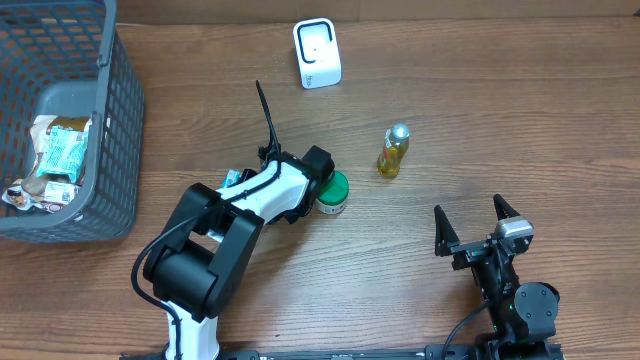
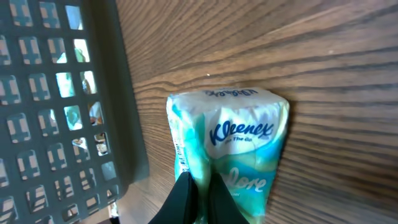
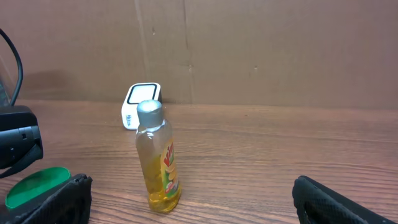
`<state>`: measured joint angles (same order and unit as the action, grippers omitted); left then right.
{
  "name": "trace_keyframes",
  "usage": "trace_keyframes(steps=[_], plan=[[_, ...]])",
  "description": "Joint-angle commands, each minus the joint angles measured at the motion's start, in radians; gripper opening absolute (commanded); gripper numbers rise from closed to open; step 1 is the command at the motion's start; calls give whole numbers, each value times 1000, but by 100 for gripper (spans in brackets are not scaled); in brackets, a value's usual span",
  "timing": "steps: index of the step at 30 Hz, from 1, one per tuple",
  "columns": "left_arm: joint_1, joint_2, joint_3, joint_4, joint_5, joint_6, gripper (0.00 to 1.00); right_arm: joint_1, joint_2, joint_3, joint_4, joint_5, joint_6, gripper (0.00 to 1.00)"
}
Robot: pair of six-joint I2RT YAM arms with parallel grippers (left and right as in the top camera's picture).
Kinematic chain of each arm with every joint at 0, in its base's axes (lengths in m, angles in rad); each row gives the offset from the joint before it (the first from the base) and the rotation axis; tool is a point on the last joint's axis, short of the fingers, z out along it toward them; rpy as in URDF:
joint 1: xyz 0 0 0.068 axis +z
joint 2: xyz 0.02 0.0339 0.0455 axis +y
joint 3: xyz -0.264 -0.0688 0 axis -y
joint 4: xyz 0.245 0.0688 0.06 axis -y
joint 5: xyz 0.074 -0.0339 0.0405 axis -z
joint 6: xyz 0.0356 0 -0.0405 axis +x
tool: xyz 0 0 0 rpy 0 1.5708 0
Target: Scan the item barcode
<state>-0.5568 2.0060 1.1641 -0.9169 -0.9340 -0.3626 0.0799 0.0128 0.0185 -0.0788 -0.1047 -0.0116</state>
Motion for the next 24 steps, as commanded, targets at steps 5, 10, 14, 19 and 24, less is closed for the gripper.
trace_keyframes(steps=[5, 10, 14, 19, 24], plan=[[-7, 8, 12, 1, -32, -77, 17, -2, -10, -11, 4, 2, -4, 100], [-7, 5, 16, 0, -5, -91, 29, -2, -10, -11, 4, 2, -4, 100], [-5, -18, 34, -3, 72, -91, 38, -2, -10, -11, 4, 2, -5, 100], [1, -84, 75, -40, 105, -91, 44, -2, -10, -11, 4, 2, -5, 100], [45, -177, 109, -67, 175, -90, 61, -2, -10, -11, 4, 2, -4, 100]])
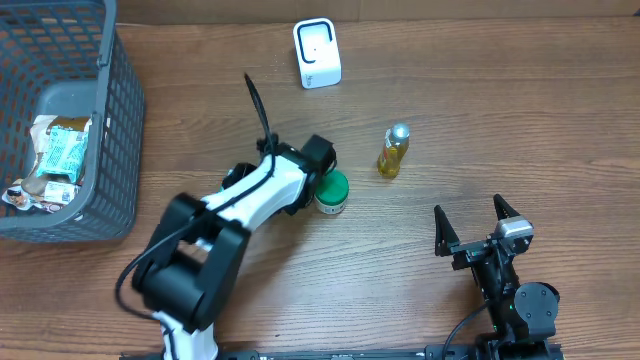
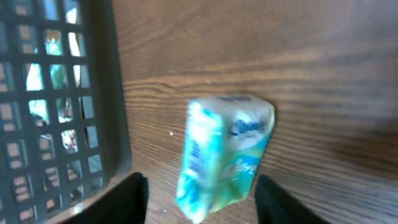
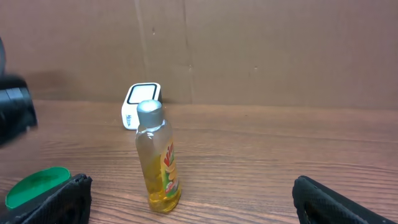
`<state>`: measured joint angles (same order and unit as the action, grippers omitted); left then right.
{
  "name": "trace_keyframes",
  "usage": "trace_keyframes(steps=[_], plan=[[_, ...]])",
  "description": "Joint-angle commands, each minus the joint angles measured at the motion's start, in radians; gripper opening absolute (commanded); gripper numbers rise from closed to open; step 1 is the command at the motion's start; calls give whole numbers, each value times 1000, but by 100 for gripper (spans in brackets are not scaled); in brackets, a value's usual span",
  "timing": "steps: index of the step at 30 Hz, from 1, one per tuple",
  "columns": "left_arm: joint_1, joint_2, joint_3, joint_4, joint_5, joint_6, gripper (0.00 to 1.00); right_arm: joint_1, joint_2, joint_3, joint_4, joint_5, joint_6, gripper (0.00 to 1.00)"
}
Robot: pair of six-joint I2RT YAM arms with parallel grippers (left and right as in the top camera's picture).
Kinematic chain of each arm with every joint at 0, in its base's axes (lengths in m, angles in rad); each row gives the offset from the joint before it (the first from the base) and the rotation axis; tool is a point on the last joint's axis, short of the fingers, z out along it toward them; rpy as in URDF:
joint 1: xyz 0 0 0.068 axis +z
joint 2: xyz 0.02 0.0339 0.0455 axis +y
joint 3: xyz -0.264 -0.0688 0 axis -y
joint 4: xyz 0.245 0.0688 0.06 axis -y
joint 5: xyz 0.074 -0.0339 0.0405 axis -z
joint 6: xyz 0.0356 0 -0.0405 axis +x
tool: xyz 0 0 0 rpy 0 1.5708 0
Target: Scan the item barcode
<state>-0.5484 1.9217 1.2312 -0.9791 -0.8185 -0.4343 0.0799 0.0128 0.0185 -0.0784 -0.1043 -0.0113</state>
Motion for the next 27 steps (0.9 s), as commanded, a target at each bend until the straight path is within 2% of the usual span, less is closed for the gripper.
trace_keyframes(steps=[1, 3, 5, 10, 11, 13, 15, 22, 27], plan=[[52, -111, 42, -5, 85, -18, 66, -2, -10, -11, 4, 1, -5, 100], [90, -143, 42, -4, 156, -18, 80, -2, -10, -11, 4, 1, -5, 100], [142, -161, 42, -4, 254, 6, 86, -2, -10, -11, 4, 1, -5, 100], [275, -153, 37, 17, 497, 167, 93, -2, -10, -11, 4, 1, -5, 100], [316, -145, 32, 39, 603, 266, 94, -2, -10, -11, 4, 1, -5, 100], [353, -135, 28, 57, 707, 359, 94, -2, -10, -11, 4, 1, -5, 100], [378, -126, 27, 61, 755, 398, 94, -2, -10, -11, 4, 1, -5, 100], [395, -90, 27, 71, 764, 405, 88, -2, -10, -11, 4, 1, -5, 100], [386, -49, 24, 76, 764, 405, 78, -2, -10, -11, 4, 1, -5, 100]])
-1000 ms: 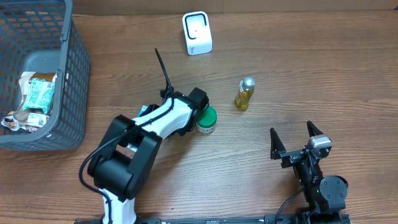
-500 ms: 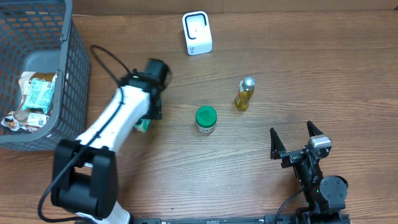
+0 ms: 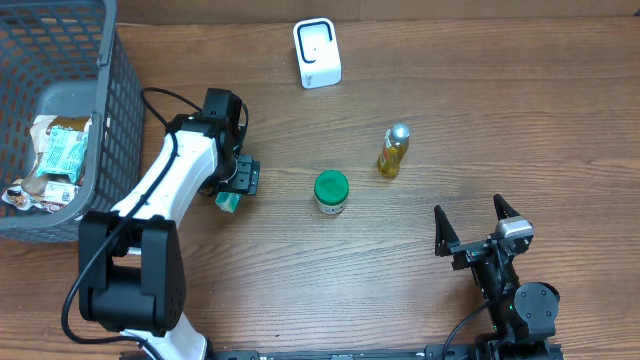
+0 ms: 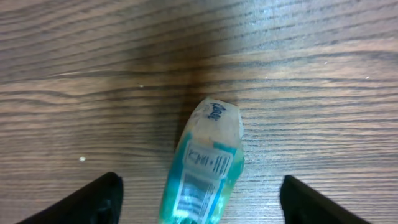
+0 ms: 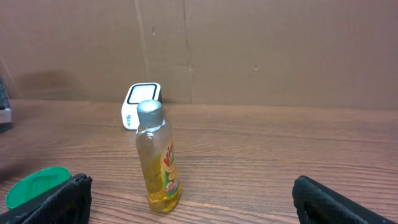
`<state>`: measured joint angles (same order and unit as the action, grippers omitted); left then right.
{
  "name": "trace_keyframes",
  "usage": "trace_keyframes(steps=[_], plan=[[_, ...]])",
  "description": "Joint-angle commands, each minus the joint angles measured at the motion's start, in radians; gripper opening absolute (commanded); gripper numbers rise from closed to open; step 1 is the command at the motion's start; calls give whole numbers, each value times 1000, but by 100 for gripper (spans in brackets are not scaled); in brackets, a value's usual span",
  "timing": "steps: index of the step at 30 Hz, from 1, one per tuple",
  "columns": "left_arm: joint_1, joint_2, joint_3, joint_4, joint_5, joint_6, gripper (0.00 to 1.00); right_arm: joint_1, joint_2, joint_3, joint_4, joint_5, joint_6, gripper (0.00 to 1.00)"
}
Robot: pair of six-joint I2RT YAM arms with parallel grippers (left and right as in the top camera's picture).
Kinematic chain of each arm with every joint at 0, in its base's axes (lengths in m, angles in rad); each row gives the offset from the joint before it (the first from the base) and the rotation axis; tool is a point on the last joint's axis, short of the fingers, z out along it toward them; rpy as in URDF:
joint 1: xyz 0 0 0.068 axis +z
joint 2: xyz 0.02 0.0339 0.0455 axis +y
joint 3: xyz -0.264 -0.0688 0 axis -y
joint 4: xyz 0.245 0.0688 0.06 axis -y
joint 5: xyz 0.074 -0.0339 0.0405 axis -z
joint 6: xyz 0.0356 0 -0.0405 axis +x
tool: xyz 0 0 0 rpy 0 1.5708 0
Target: Scan the item barcode
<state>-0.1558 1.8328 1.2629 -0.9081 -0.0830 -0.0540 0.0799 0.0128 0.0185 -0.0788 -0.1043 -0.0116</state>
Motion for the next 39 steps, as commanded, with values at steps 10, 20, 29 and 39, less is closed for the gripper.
trace_keyframes(steps=[10, 20, 29, 39], plan=[[-8, 135, -11, 24, 24, 24, 40, -2, -10, -11, 4, 1, -5, 100], [-26, 135, -9, 74, 51, -76, 29, -2, -10, -11, 4, 1, -5, 100], [-167, 135, 52, 113, 51, -222, 30, -2, -10, -11, 4, 1, -5, 100], [-273, 135, 68, 193, 11, -277, 30, -2, -10, -11, 4, 1, -4, 100]])
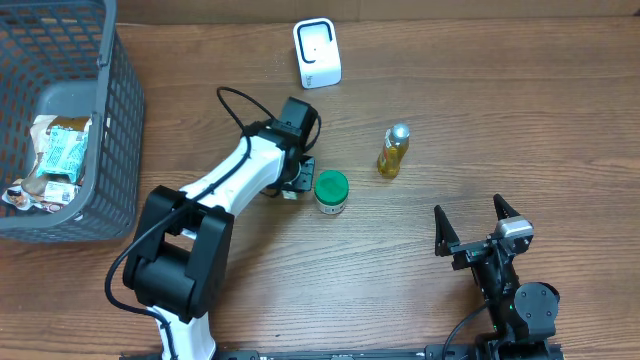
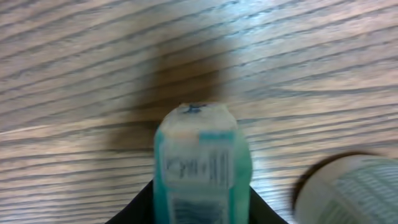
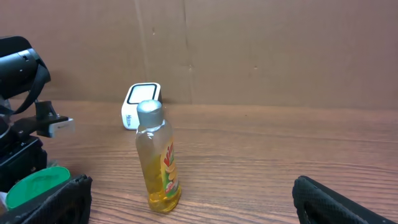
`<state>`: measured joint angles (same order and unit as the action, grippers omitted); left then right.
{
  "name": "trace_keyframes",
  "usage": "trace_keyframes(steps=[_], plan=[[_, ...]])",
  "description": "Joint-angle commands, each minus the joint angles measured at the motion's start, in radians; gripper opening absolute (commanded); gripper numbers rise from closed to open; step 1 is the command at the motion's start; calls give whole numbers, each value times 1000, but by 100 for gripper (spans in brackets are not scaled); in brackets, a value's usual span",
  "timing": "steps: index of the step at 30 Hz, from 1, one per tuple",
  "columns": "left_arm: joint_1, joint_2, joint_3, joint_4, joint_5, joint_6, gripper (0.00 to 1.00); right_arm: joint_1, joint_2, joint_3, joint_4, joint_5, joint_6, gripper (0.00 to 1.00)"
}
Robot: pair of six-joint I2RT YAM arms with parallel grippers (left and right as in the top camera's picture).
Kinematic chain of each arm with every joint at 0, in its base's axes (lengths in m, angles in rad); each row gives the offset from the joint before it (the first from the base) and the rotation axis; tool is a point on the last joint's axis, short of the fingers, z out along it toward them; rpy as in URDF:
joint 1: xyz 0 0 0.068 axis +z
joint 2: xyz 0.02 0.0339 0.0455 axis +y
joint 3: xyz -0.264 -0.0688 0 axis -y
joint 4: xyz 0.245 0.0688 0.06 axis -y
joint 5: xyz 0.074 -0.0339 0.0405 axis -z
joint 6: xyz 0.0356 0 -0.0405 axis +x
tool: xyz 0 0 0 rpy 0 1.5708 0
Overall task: Scan the item barcode
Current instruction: 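Hold the Kleenex pack before the scanner, then set it down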
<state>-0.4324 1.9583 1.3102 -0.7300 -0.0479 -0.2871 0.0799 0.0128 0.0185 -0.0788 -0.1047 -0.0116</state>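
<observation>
A teal and white Kleenex tissue pack (image 2: pixel 202 155) fills the left wrist view, its barcode end blurred and turned to the camera. My left gripper (image 2: pixel 202 208) is shut on it, a black finger on each side, above its shadow on the wood. In the overhead view that gripper (image 1: pixel 293 185) hangs just left of a green-lidded jar (image 1: pixel 331 190), with a bit of the pack (image 1: pixel 289 194) showing. The white scanner (image 1: pixel 317 52) stands at the back of the table, and the right wrist view shows the scanner (image 3: pixel 142 102) too. My right gripper (image 1: pixel 477 235) rests open at the front right.
A dark mesh basket (image 1: pixel 110 120) with packets in it stands at the far left. A yellow liquid bottle (image 1: pixel 394 150) stands right of the jar, between it and my right arm. The jar (image 2: pixel 348 186) is close to the held pack's right side.
My left gripper was open around the tissue pack lying on the table left of centre. Now it is shut on the pack and has moved right, next to the green-lidded jar.
First my left gripper was shut, its tips at the tissue pack lying beside the basket. Then it stood open over the pack, then open around it with the barcode end up. Now it holds the pack off the table near the jar. The right arm never moved.
</observation>
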Motion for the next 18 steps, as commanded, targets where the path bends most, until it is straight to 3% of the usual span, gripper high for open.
trace_keyframes(steps=[1, 18], plan=[[6, 10, 20, 23, -22, -43, 31, -2, -10, -11, 4, 2, -4, 100], [6, 11, 20, 43, -22, -58, 33, -2, -10, -11, 4, 2, -5, 100]])
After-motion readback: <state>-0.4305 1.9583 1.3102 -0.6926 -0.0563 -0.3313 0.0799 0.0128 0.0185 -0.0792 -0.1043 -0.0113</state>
